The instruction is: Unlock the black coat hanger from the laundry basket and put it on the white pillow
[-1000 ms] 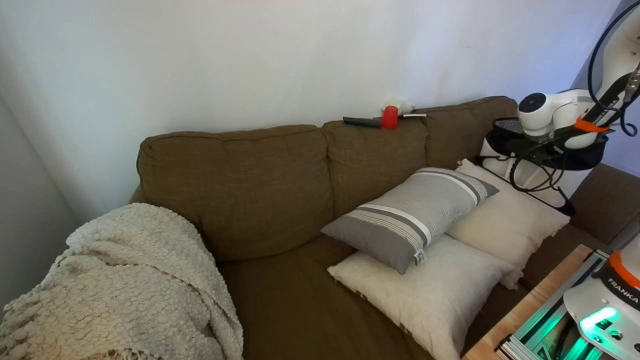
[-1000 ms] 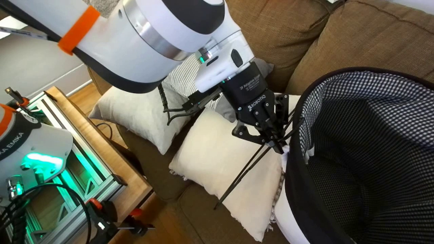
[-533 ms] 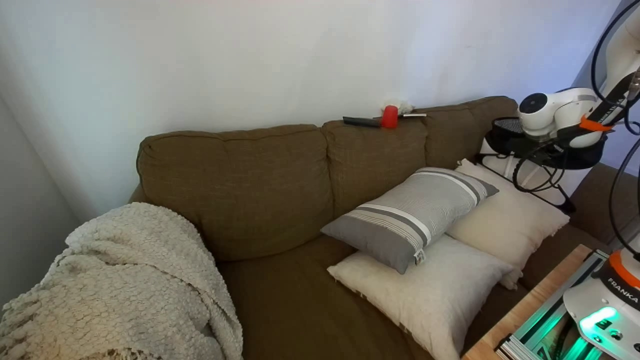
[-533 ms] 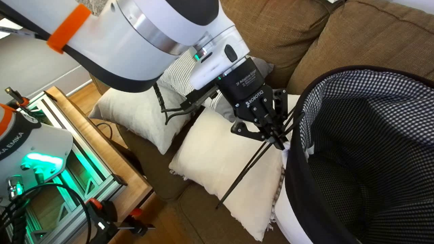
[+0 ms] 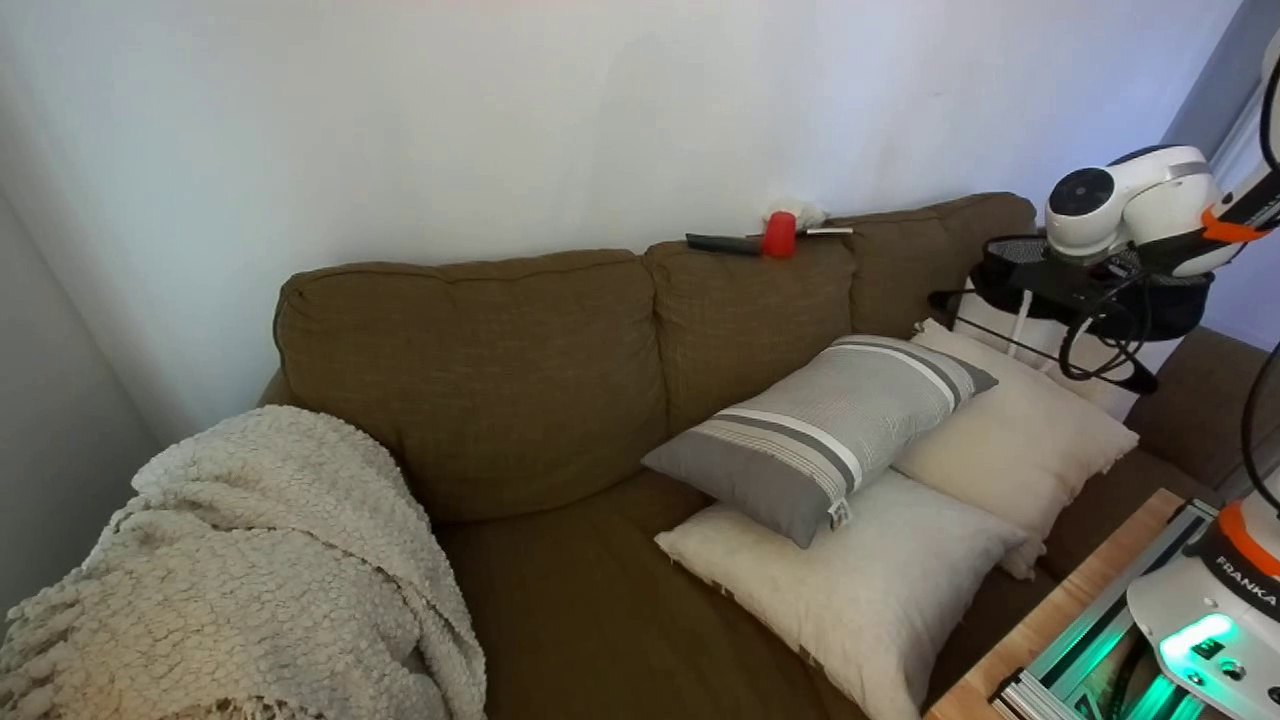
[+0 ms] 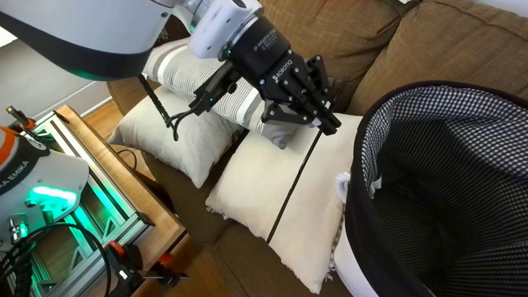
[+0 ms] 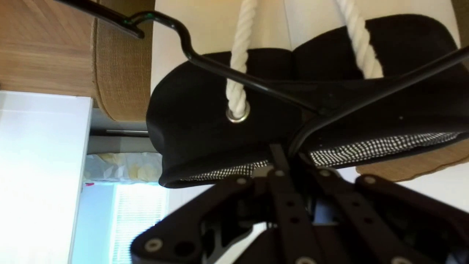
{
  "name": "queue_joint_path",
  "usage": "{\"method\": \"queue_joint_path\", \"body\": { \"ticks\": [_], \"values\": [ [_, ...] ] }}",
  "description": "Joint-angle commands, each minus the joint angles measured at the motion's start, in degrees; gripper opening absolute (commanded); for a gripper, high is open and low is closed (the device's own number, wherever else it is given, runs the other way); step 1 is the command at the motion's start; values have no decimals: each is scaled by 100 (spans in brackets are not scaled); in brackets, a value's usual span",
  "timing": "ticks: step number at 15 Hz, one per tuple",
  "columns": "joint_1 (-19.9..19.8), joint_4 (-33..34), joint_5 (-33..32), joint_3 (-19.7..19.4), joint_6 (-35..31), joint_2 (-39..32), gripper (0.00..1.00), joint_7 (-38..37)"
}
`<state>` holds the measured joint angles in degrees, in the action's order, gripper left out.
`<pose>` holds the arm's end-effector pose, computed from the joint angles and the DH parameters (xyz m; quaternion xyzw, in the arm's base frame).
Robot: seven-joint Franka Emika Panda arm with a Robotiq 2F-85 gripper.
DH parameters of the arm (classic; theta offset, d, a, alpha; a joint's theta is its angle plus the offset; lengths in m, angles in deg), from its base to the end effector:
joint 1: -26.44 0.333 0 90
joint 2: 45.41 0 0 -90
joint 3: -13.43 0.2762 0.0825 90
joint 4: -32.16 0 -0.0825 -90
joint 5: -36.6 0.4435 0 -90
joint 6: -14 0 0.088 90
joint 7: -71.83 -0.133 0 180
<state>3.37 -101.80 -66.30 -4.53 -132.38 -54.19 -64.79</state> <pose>0.4151 -0.3695 0.1677 0.6493 -0.5976 0.3537 0.3101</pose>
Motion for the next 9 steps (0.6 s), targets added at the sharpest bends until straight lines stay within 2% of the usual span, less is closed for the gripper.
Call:
{"method": "queue_joint_path", "body": {
  "ticks": [1,4,7,9],
  "values": [
    [46,-419,-622,19,-661,518,2,293],
    [-165,-551,-1267,-168,-1717,1019,2,775],
    [-384,-115,-1873,-420,-3135,1131,2,1002],
    [-444,254,-1752,-549,-4132,954,2,1280]
  ]
}}
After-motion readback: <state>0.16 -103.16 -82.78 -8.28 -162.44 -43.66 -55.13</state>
